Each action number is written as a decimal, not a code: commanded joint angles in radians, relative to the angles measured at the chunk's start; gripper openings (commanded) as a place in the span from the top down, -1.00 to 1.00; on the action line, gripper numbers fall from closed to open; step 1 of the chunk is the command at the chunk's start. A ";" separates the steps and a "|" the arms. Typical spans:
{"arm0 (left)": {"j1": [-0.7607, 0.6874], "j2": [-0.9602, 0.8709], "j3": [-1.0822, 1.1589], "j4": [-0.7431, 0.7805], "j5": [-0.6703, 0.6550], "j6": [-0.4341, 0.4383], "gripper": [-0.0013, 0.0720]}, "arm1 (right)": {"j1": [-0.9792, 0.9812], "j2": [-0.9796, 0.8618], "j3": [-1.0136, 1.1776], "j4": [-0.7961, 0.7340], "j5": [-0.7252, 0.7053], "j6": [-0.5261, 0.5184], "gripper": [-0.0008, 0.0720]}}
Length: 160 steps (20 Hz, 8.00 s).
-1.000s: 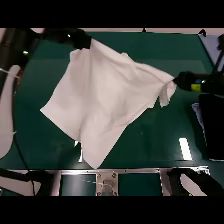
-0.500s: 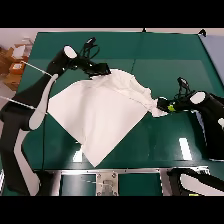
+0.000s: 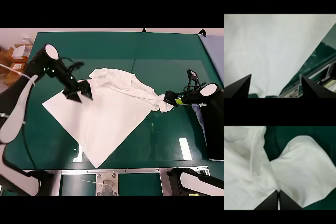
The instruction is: Fold the shirts.
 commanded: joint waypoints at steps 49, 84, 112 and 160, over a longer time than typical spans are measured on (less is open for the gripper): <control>0.578 0.295 -0.550 0.263 0.145 0.304 -0.98 | -0.061 0.074 -0.184 0.383 0.420 -0.207 -0.53; 0.600 0.935 0.559 -0.352 0.634 0.442 0.91 | -0.332 0.371 1.057 0.713 0.324 -0.103 0.93; 0.327 -0.011 -0.095 -0.359 0.879 0.686 0.89 | 0.011 -0.444 0.414 0.737 -0.162 -0.413 0.58; 0.446 0.007 -0.503 -0.293 0.292 0.465 0.91 | -0.474 -0.353 0.044 0.408 0.393 -0.430 0.93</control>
